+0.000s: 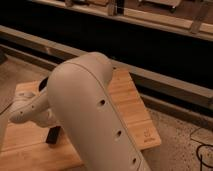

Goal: Push the eraser across the table

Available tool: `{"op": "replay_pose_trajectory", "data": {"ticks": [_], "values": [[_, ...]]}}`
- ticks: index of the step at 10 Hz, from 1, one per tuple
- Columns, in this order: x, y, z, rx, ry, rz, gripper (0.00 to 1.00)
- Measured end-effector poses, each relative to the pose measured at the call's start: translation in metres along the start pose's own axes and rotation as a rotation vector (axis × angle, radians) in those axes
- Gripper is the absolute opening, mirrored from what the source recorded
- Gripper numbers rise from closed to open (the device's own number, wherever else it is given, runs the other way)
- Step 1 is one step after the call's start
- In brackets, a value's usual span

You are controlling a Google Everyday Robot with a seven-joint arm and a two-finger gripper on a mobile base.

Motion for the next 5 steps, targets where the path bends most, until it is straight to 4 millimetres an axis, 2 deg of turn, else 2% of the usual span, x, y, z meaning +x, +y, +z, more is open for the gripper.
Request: {"op": "replay_pose_trajectory", "data": {"ticks": [3, 5], "values": [[-0.001, 0.039, -0.016, -0.092, -0.02, -0.027, 0.0], [0.002, 0.052, -0.028, -0.137, -0.035, -0.029, 0.0]]}}
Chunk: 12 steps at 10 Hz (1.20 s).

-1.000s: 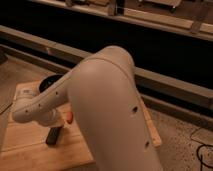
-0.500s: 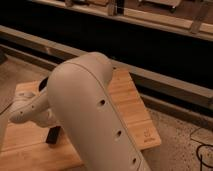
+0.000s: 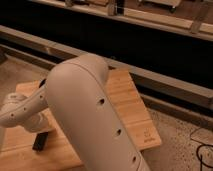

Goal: Push the eraser across the table

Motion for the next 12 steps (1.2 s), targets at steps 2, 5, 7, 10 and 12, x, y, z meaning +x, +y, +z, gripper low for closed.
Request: {"op": "replay_pose_trajectory", "data": {"ticks": [2, 5, 7, 10, 12], "values": [[0.003, 0.016, -0.014, -0.044, -0.02, -0.002, 0.0], [0.012, 0.021, -0.018, -0.074, -0.015, 0.0, 0.0], [0.017, 0.024, -0.011, -0.082, 0.003, -0.002, 0.0], [0.021, 0.039, -0.002, -0.082, 0.017, -0.037, 0.0], [0.017, 0.052, -0.005, -0.079, 0.0, -0.068, 0.0]]}}
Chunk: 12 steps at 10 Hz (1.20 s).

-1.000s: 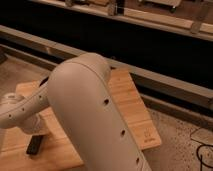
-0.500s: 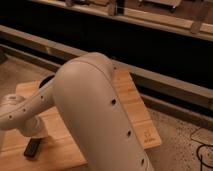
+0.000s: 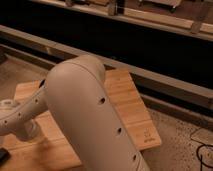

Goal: Push the eraser across the table

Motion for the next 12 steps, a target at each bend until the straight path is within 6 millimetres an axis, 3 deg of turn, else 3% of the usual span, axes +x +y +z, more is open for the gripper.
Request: {"op": "replay_pose_trajectory", "data": {"ticks": [5, 8, 9, 12], "values": [[0.007, 0.05, -0.014, 0.01, -0.06, -0.078, 0.0], [0.006, 0.07, -0.046, 0.013, -0.128, -0.101, 0.0], [0.006, 0.081, -0.066, 0.005, -0.168, -0.112, 0.0], [0.005, 0.085, -0.08, 0.004, -0.196, -0.118, 0.04]]}}
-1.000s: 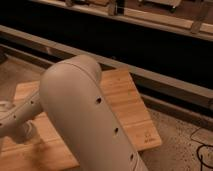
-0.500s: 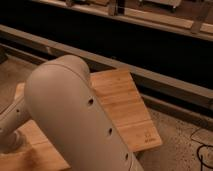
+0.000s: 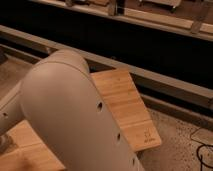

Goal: Push the eraser across the table

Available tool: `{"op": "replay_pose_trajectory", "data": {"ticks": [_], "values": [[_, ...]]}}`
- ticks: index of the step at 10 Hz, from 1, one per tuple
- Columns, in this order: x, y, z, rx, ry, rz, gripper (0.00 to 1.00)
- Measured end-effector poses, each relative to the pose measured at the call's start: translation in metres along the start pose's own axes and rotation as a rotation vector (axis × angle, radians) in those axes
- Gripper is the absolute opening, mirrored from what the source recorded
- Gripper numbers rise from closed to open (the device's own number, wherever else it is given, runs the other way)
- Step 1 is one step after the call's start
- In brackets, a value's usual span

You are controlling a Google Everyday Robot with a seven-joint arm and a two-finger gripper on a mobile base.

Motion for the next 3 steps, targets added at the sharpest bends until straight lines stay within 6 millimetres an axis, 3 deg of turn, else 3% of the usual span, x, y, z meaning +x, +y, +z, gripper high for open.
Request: {"op": "replay_pose_trajectory", "data": {"ticks": [3], "values": [[0.0001, 0.0, 0.0002, 0.0, 0.0, 0.0, 0.31]]}}
